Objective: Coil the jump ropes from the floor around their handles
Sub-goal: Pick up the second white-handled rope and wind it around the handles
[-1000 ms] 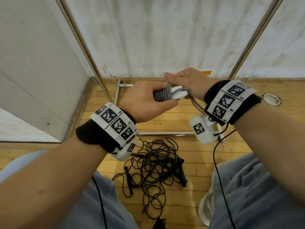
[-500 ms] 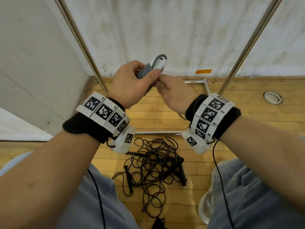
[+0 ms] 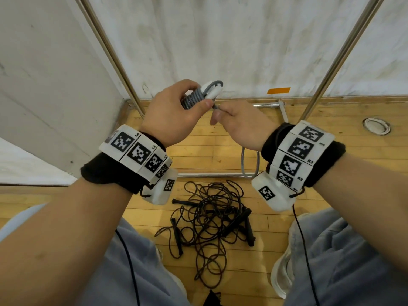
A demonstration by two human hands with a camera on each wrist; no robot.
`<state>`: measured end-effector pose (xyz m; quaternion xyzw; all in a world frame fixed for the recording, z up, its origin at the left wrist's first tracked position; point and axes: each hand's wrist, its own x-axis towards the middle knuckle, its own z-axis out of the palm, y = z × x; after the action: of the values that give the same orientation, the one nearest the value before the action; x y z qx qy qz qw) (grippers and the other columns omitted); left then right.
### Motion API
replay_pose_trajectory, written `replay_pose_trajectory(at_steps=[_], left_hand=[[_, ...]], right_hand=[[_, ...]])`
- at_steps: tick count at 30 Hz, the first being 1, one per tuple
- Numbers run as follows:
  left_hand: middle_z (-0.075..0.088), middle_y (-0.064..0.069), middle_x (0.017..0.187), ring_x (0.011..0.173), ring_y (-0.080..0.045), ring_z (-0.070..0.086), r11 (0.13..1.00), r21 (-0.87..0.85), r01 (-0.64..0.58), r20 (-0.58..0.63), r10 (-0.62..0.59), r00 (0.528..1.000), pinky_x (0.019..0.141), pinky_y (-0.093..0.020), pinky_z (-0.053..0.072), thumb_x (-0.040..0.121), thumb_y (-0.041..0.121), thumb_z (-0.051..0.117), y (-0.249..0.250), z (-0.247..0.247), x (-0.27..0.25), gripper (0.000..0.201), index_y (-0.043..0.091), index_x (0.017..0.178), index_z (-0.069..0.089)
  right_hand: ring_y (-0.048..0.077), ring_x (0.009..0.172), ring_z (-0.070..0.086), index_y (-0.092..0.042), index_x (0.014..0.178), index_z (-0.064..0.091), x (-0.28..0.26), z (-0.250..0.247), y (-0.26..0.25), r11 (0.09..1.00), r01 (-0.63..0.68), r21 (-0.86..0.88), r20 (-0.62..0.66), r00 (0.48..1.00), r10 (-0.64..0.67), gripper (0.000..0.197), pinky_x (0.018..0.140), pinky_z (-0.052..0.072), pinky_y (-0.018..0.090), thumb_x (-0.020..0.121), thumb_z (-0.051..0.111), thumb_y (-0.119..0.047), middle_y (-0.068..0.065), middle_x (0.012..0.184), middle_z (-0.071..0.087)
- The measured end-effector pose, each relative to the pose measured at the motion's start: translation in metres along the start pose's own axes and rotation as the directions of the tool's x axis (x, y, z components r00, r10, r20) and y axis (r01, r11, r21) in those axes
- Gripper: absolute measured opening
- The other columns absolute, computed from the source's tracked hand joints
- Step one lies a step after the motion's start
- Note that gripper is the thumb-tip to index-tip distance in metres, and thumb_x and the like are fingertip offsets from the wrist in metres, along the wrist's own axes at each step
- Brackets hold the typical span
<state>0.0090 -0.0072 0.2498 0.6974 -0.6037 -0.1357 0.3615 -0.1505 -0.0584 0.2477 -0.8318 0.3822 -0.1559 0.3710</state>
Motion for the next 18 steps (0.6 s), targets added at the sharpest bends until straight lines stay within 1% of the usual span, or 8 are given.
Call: replay_pose_trajectory(at_steps=[3, 4, 6, 8, 12, 14, 16, 18], left_hand=[[0.06, 0.008, 0.078, 0.07, -0.017, 0.058, 0.995, 0.095, -0.011, 0.027, 0.008, 1.0, 0.063, -0.03, 0.047, 0.087, 0.046, 0.061, -0.006, 0.001, -0.002, 0.035, 0.026, 0.116, 0.058], [0.058, 0.008, 0.079, 0.072, -0.017, 0.058, 0.992, 0.125, -0.015, 0.033, 0.011, 0.999, 0.063, -0.03, 0.046, 0.088, 0.047, 0.06, -0.008, 0.001, -0.002, 0.036, 0.026, 0.117, 0.058], [0.057, 0.009, 0.081, 0.073, -0.017, 0.057, 0.984, 0.177, -0.003, 0.043, -0.004, 0.999, 0.064, -0.03, 0.045, 0.088, 0.05, 0.059, -0.013, 0.0, 0.001, 0.037, 0.028, 0.117, 0.056], [0.056, 0.009, 0.084, 0.075, -0.018, 0.057, 0.968, 0.25, 0.015, 0.054, -0.03, 0.998, 0.064, -0.032, 0.046, 0.088, 0.052, 0.057, -0.018, -0.002, 0.004, 0.038, 0.03, 0.118, 0.053], [0.061, 0.003, 0.093, 0.084, -0.025, 0.06, 0.896, 0.443, 0.033, 0.072, -0.073, 0.995, 0.068, -0.036, 0.05, 0.088, 0.054, 0.055, -0.018, 0.001, 0.004, 0.041, 0.03, 0.121, 0.05], [0.064, 0.001, 0.098, 0.088, -0.026, 0.061, 0.856, 0.517, 0.014, 0.111, -0.083, 0.99, 0.069, -0.038, 0.051, 0.088, 0.052, 0.057, -0.015, 0.008, -0.001, 0.038, 0.03, 0.118, 0.053], [0.063, 0.003, 0.092, 0.083, -0.023, 0.059, 0.841, 0.541, -0.021, 0.176, -0.089, 0.98, 0.065, -0.035, 0.048, 0.087, 0.05, 0.059, -0.013, 0.017, -0.006, 0.028, 0.03, 0.107, 0.055], [0.06, 0.008, 0.083, 0.076, -0.018, 0.056, 0.843, 0.536, -0.035, 0.229, -0.106, 0.968, 0.059, -0.03, 0.042, 0.087, 0.047, 0.06, -0.011, 0.023, -0.008, 0.02, 0.03, 0.098, 0.057]], right_hand=[[0.009, 0.055, 0.043, -0.014, 0.081, 0.058, 0.002, 0.003, 0.0, 0.993, 0.009, -0.115, 0.042, 0.999, -0.004, 0.032, 0.046, 0.033, 0.01, 0.1, 0.037, -0.028, -0.005, 0.062, 0.046], [0.009, 0.054, 0.041, -0.014, 0.075, 0.054, 0.003, 0.004, 0.0, 0.987, 0.025, -0.156, 0.042, 0.999, -0.019, 0.033, 0.047, 0.033, 0.011, 0.1, 0.038, -0.029, -0.005, 0.061, 0.045], [0.01, 0.052, 0.038, -0.016, 0.064, 0.045, 0.003, 0.0, -0.001, 0.966, 0.069, -0.25, 0.035, 0.997, -0.062, 0.038, 0.047, 0.03, 0.019, 0.099, 0.04, -0.031, -0.004, 0.058, 0.042], [0.011, 0.053, 0.039, -0.019, 0.061, 0.042, 0.002, -0.004, 0.0, 0.942, 0.089, -0.322, 0.034, 0.996, -0.083, 0.04, 0.049, 0.026, 0.025, 0.098, 0.042, -0.033, -0.003, 0.058, 0.042], [0.014, 0.057, 0.043, -0.013, 0.074, 0.053, 0.002, -0.006, 0.001, 0.934, 0.059, -0.351, 0.104, 0.994, -0.024, 0.033, 0.051, 0.031, 0.027, 0.099, 0.04, -0.03, -0.002, 0.064, 0.047], [0.013, 0.059, 0.044, -0.012, 0.081, 0.056, 0.002, -0.006, 0.002, 0.915, 0.064, -0.399, 0.142, 0.99, -0.007, 0.03, 0.051, 0.031, 0.026, 0.1, 0.039, -0.029, -0.001, 0.067, 0.049], [0.01, 0.061, 0.044, -0.013, 0.086, 0.057, 0.002, -0.007, 0.002, 0.9, 0.082, -0.428, 0.148, 0.989, -0.02, 0.027, 0.051, 0.03, 0.025, 0.099, 0.04, -0.029, -0.003, 0.069, 0.048], [0.012, 0.061, 0.044, -0.014, 0.089, 0.058, 0.0, -0.007, 0.003, 0.894, 0.093, -0.438, 0.128, 0.991, -0.04, 0.027, 0.052, 0.029, 0.026, 0.099, 0.04, -0.03, -0.003, 0.069, 0.048]])
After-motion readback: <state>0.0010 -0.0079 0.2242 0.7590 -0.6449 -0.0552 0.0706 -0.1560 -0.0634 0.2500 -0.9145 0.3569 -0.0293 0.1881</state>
